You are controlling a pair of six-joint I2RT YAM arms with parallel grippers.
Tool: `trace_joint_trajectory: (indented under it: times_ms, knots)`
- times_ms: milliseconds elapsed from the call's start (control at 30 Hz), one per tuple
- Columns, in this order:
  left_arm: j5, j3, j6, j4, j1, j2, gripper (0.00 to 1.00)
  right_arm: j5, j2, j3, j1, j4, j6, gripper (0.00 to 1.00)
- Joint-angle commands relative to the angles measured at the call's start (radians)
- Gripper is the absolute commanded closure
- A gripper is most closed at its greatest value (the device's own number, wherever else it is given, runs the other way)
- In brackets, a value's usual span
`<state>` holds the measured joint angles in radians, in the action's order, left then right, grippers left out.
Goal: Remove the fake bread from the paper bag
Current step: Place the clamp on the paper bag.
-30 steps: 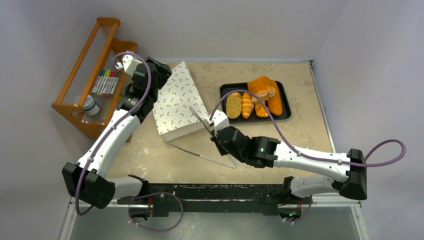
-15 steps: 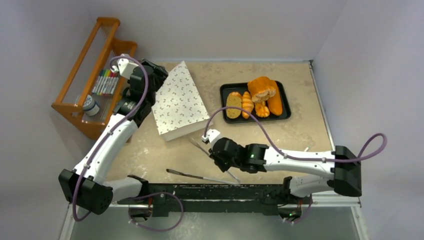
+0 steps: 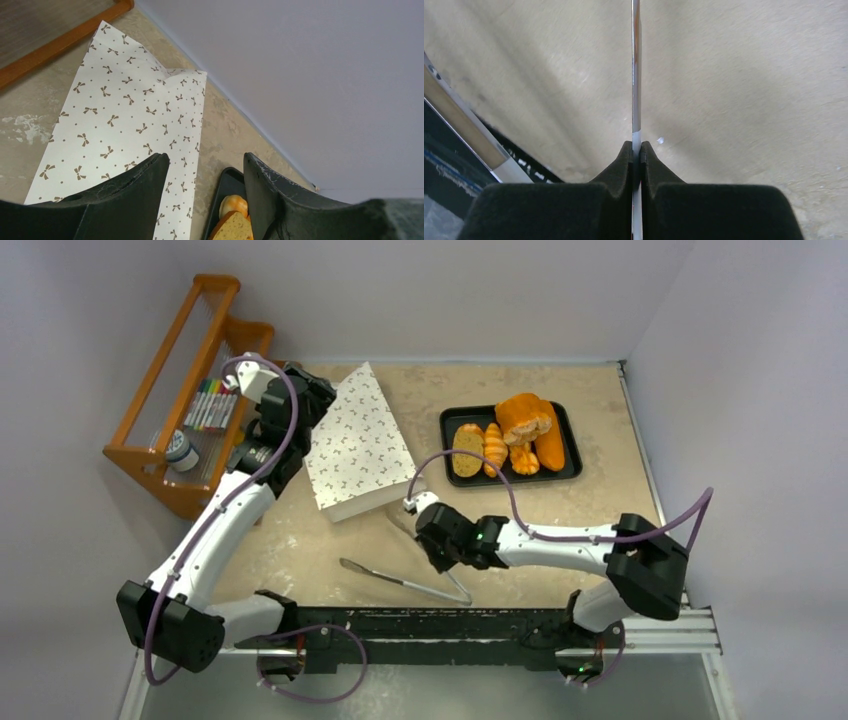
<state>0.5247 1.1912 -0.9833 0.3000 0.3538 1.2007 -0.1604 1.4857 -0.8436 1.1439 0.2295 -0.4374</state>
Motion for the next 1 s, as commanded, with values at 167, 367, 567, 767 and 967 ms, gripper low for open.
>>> trace_joint_trajectory:
  times_ms: [167, 367, 567, 767, 967]
  knots:
    - [-0.006, -0.024, 0.021, -0.046, -0.005, -0.033, 0.42, 0.008, 0.089, -0.089, -0.091, -0.073, 0.019, 1.0]
    - [-0.006, -0.025, 0.023, -0.048, -0.004, -0.036, 0.43, 0.001, 0.098, -0.115, -0.127, -0.087, 0.027, 1.0]
    - [-0.011, -0.035, 0.02, -0.053, -0.004, -0.034, 0.43, -0.02, 0.103, -0.151, -0.155, -0.072, 0.033, 1.0]
    - [-0.015, -0.042, 0.016, -0.061, -0.005, -0.035, 0.43, -0.062, 0.136, -0.193, -0.173, -0.063, 0.021, 1.0]
    - [-0.024, -0.047, 0.012, -0.068, -0.004, -0.029, 0.43, -0.093, 0.218, -0.271, -0.202, -0.041, 0.016, 1.0]
